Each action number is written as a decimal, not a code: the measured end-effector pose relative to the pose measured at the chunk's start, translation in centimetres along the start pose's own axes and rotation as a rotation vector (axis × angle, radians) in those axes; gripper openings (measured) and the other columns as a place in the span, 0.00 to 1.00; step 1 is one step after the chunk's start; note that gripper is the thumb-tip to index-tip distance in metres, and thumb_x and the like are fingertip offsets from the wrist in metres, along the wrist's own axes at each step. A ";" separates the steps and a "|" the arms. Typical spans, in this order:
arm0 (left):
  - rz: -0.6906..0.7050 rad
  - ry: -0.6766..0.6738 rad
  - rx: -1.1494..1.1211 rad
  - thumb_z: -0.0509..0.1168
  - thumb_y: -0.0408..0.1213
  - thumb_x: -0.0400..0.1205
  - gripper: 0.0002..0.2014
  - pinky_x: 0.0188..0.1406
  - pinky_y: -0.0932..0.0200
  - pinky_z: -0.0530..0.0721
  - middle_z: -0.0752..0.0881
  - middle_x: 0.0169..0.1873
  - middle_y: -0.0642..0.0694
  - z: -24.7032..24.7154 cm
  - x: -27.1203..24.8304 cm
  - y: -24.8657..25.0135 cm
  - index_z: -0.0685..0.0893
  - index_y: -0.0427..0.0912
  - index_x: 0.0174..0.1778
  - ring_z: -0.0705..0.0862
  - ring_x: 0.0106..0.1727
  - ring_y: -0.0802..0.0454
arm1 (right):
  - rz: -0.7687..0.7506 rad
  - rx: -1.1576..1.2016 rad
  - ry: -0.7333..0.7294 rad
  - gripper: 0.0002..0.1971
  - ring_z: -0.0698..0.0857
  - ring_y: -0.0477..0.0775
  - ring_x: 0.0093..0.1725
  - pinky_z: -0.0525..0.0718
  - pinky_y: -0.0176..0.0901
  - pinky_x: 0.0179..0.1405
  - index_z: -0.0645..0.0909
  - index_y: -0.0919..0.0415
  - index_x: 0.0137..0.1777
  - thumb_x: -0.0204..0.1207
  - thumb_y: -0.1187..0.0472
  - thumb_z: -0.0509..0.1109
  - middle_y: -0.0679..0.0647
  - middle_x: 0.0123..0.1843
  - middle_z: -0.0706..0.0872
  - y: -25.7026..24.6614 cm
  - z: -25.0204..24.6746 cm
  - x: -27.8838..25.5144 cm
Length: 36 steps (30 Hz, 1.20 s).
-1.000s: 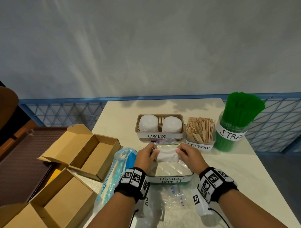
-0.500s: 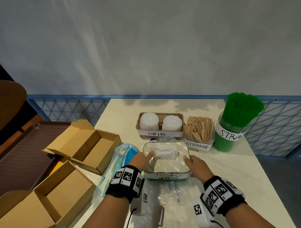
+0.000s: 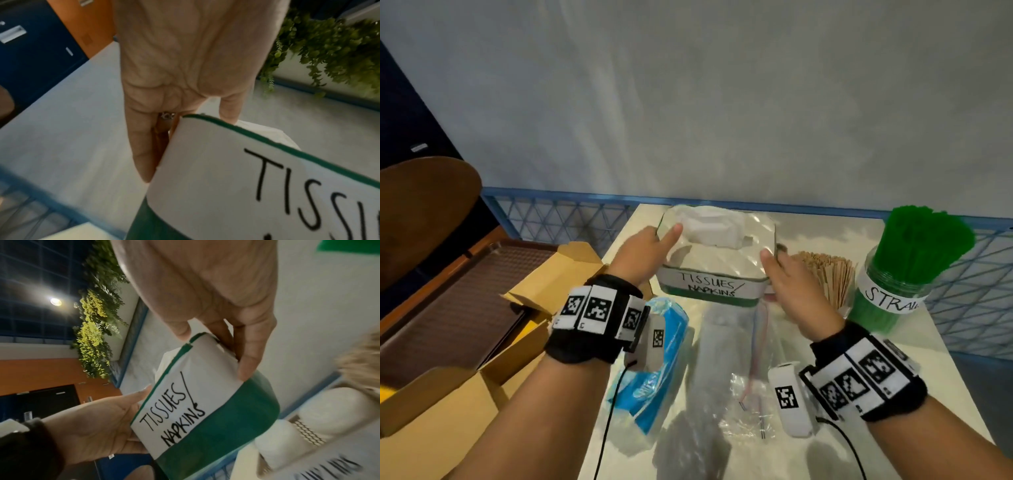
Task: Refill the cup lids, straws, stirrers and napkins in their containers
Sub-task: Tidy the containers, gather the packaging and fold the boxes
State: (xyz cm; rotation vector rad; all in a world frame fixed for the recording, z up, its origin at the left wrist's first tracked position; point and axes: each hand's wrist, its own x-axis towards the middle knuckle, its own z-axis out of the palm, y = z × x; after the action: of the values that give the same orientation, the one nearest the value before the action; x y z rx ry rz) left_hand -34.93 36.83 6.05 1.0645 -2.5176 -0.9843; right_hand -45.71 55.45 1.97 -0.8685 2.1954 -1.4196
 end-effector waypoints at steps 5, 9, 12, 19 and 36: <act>-0.010 0.003 0.168 0.49 0.54 0.86 0.30 0.58 0.46 0.79 0.83 0.56 0.28 -5.0 5.8 0.2 0.79 0.28 0.59 0.82 0.58 0.34 | 0.056 0.016 0.005 0.28 0.82 0.59 0.57 0.82 0.58 0.60 0.73 0.64 0.66 0.83 0.42 0.47 0.59 0.59 0.82 -4.5 3.1 6.3; -0.089 -0.015 0.261 0.49 0.54 0.86 0.30 0.54 0.49 0.77 0.82 0.58 0.27 -7.1 11.8 -2.2 0.78 0.25 0.59 0.81 0.59 0.33 | 0.144 0.048 -0.002 0.30 0.82 0.60 0.59 0.82 0.60 0.61 0.71 0.66 0.69 0.83 0.40 0.47 0.60 0.60 0.81 -6.4 7.6 11.6; -0.124 -0.027 0.239 0.51 0.53 0.86 0.29 0.55 0.48 0.78 0.82 0.58 0.28 -7.4 15.9 -4.8 0.78 0.26 0.62 0.81 0.59 0.33 | 0.208 0.052 -0.004 0.32 0.82 0.64 0.59 0.81 0.59 0.63 0.73 0.68 0.67 0.82 0.40 0.46 0.63 0.57 0.82 -6.4 10.7 15.2; -0.214 -0.090 0.191 0.52 0.52 0.86 0.30 0.60 0.47 0.76 0.81 0.61 0.27 -5.3 23.1 -11.5 0.78 0.24 0.61 0.80 0.62 0.33 | 0.322 -0.125 -0.025 0.33 0.81 0.67 0.58 0.80 0.55 0.60 0.74 0.68 0.66 0.82 0.39 0.45 0.70 0.63 0.79 -3.7 16.6 21.9; -0.335 -0.234 0.232 0.66 0.31 0.79 0.19 0.59 0.49 0.79 0.81 0.62 0.32 1.0 25.8 -17.9 0.76 0.26 0.64 0.80 0.63 0.36 | 0.366 -0.323 -0.161 0.25 0.79 0.62 0.56 0.71 0.43 0.49 0.73 0.69 0.65 0.84 0.47 0.51 0.66 0.63 0.81 2.0 20.0 22.9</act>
State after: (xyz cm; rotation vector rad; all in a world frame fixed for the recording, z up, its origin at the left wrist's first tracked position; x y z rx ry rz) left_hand -43.80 10.04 -7.73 1.5643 -2.7505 -0.9635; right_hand -50.90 27.09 -7.87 -0.6096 2.3420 -0.8125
